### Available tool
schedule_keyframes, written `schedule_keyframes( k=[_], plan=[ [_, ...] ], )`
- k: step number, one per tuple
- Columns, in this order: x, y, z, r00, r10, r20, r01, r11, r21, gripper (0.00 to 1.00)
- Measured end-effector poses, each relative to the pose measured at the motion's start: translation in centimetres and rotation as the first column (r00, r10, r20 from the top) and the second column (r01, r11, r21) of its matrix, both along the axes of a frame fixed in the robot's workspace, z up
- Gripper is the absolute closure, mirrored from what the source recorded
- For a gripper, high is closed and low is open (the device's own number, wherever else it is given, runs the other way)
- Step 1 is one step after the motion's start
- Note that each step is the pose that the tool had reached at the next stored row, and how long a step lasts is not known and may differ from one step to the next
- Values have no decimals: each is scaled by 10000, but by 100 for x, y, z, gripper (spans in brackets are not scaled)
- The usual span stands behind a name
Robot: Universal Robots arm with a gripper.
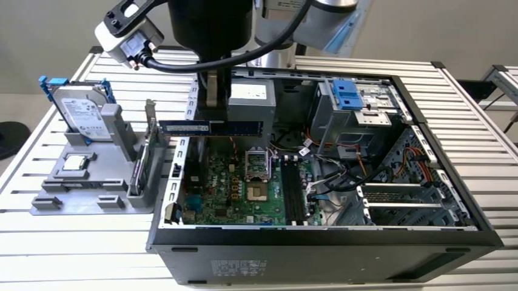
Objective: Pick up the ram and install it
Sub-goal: 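Pick up the ram and move it above insertion slot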
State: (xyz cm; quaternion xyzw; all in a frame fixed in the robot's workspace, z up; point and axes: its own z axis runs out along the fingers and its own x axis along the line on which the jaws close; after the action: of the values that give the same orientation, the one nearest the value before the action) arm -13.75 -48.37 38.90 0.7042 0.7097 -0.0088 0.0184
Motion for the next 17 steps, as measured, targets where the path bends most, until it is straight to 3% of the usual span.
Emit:
schedule_keyframes(
  k=[17],
  plan=[
    [160,0,0,10000,0,0,0,10000,0,100]
  ],
)
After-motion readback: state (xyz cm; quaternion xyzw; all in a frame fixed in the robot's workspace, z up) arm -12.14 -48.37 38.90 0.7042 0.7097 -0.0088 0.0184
